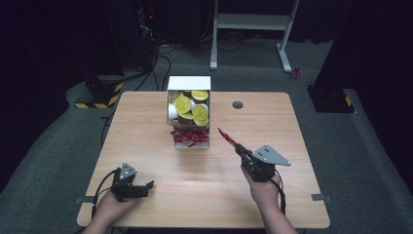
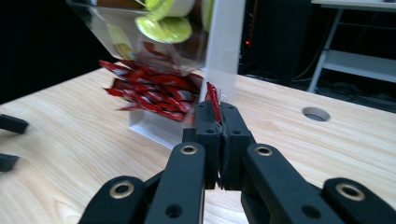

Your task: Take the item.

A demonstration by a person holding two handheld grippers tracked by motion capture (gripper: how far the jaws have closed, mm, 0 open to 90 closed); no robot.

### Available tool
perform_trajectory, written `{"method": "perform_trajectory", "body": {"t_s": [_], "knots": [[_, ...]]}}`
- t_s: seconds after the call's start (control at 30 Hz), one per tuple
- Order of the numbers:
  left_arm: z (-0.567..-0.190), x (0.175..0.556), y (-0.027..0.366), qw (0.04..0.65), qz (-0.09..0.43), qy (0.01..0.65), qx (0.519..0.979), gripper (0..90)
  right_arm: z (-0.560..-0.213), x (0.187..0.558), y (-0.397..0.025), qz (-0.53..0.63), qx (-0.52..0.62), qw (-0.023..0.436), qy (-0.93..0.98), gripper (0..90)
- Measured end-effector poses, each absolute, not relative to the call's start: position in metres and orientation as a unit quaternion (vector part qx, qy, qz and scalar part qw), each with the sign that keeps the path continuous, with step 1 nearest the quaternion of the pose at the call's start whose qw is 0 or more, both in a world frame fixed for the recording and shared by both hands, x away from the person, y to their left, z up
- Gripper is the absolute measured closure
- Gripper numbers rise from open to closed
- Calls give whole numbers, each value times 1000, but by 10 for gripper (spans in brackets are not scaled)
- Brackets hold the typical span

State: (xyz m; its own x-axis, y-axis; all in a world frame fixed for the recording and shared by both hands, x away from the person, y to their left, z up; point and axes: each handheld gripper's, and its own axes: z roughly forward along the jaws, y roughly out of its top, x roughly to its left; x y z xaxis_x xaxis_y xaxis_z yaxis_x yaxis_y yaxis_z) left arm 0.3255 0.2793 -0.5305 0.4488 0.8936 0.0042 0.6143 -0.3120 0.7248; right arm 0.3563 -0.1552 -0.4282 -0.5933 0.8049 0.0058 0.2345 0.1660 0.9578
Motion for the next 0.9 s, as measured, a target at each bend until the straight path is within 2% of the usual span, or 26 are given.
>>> {"method": "perform_trajectory", "body": {"t_s": [0.9], "knots": [[-530, 325, 280, 333, 209, 481, 784, 75, -431, 403, -190, 471, 427, 311, 707, 884]]}}
